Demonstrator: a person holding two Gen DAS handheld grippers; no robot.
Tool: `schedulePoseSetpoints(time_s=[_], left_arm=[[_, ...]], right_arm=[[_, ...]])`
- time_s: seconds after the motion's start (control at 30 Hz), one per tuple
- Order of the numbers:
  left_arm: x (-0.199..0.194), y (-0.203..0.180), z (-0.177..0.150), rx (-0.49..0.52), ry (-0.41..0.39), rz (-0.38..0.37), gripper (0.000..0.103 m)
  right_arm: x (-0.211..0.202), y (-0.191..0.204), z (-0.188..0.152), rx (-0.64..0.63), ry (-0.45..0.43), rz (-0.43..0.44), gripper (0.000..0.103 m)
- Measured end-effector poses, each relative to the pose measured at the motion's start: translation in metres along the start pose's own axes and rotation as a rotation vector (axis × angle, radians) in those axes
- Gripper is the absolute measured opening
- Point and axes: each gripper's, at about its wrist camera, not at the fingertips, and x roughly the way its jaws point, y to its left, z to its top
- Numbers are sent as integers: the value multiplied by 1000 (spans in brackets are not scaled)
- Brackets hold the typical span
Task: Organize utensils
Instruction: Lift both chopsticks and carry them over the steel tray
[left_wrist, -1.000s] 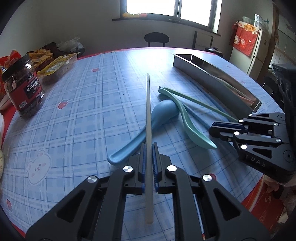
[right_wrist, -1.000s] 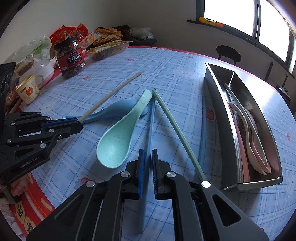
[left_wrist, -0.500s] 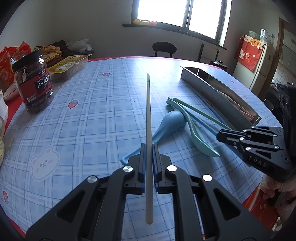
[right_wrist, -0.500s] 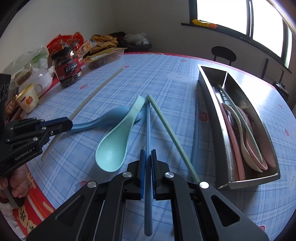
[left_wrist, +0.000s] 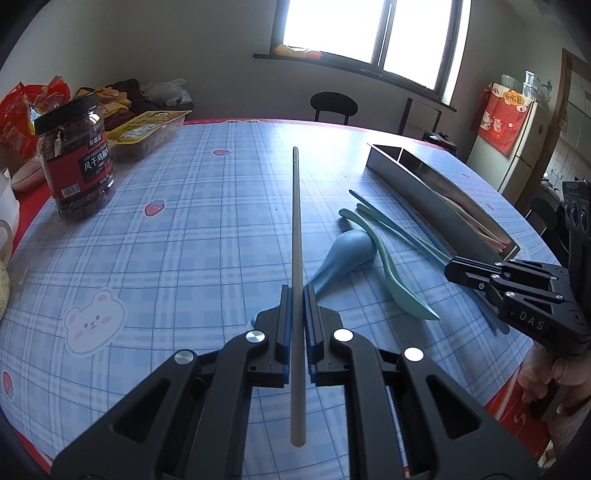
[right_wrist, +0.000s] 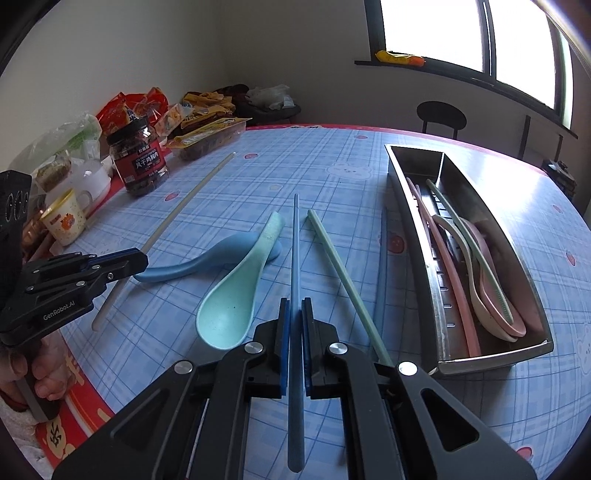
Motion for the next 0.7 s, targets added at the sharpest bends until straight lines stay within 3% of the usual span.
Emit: schedulePoseSetpoints(time_s=[0.37, 0.53, 0.7], left_arm=[[-6, 3, 0, -27, -32, 28, 11], [-6, 4, 7, -44, -26, 76, 11], [-13, -9, 25, -83, -35, 40, 11]], right_arm=[[-16, -10, -1, 50, -88, 67, 6], [-27, -21, -1, 100, -129, 123, 6], [-40, -46, 6, 168, -160, 183, 6]])
